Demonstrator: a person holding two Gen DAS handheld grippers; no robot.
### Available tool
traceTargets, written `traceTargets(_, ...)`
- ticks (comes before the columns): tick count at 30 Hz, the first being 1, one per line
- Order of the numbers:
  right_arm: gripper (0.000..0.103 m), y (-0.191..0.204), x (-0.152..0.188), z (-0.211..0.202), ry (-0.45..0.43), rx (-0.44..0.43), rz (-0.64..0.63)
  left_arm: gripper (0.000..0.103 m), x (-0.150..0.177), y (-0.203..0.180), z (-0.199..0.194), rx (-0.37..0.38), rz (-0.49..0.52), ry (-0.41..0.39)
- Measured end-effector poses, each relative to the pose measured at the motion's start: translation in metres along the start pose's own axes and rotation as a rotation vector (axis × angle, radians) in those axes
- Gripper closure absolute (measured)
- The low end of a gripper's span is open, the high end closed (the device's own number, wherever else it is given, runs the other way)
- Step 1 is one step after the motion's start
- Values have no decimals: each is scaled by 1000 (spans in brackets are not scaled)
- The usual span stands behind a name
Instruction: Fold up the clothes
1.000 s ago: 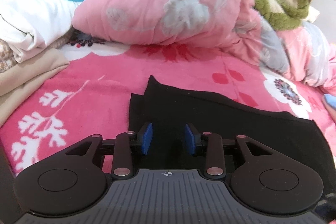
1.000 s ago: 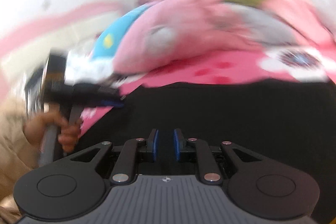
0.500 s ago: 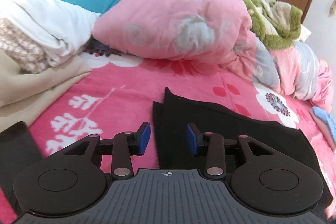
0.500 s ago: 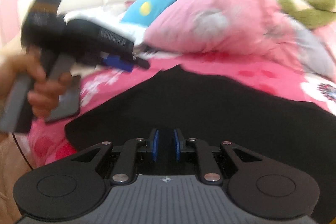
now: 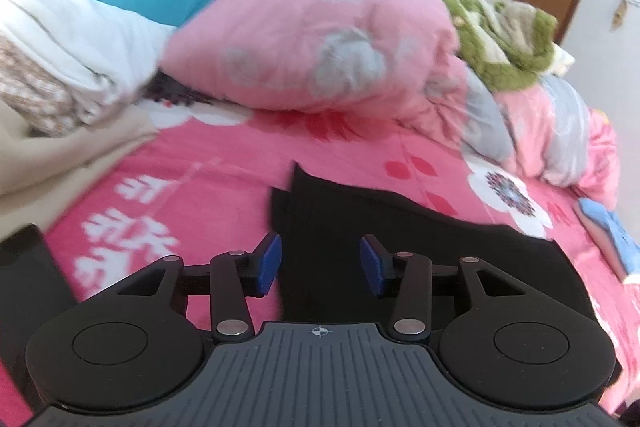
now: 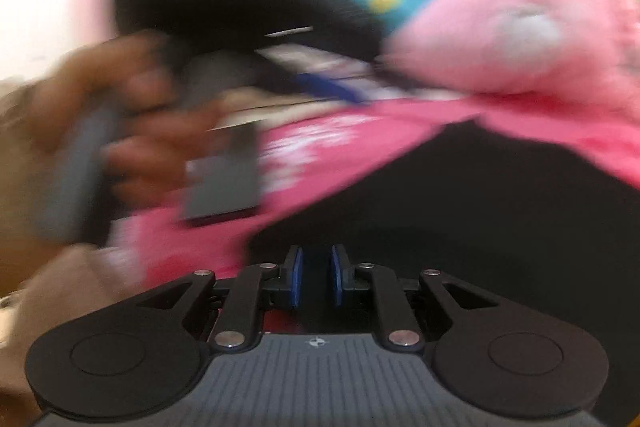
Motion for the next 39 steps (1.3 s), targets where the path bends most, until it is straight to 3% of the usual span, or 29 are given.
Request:
traceTargets(2, 88, -3, 3, -15, -33, -6, 50, 59, 7, -13, -1, 31, 21, 5)
traceTargets(4, 87, -21, 5, -45, -92, 50, 129, 59, 15, -27, -2, 61, 51, 0)
traceTargets(9, 86, -71, 21, -146, -192, 361, 238, 56, 41, -52, -4, 99, 146, -32)
traceTargets(13, 86, -88, 60, -215, -72, 646, 259, 56, 60, -53, 3, 84, 173, -7)
traceTargets(17, 85, -81, 101, -276, 52, 808, 305, 56, 66, -46, 3, 97, 150, 2)
traceTargets(21, 84, -80, 109, -316, 59, 922, 353, 56, 63, -41, 2, 93, 137, -2)
traceTargets(23, 84, -83, 97, -321, 32, 937, 318, 55, 61, -41, 3, 87, 134, 1)
traceTargets(29, 84, -124, 55, -260, 29, 756, 198, 55, 67, -40, 7, 61, 143, -6)
traceTargets(31, 84, -146, 71, -271, 71, 798, 239, 55, 69, -39, 8, 67, 142, -16)
traceTargets(33, 84, -161, 91, -308, 0, 828, 343, 54, 69, -38, 10, 73, 133, -14)
traceTargets(35, 82, -173, 105, -349, -49, 938, 460, 54, 68, -37, 12, 78, 124, -13)
traceTargets(36, 82, -175, 107, -363, -77, 979, 498, 53, 68, -37, 12, 80, 121, -12)
traceTargets(39, 82, -176, 88, -363, -121, 970, 474, 53, 69, -37, 12, 78, 124, -20)
Point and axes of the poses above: each gripper's, at about its wrist camera, not at the fingertips, and z roughly the way its jaws point, y to its left, x to its underside, the point moved 7 cm from there along z, roughly the way its jaws point, and after that the axes turned 15 degrees about -x, right-handed, at the moved point
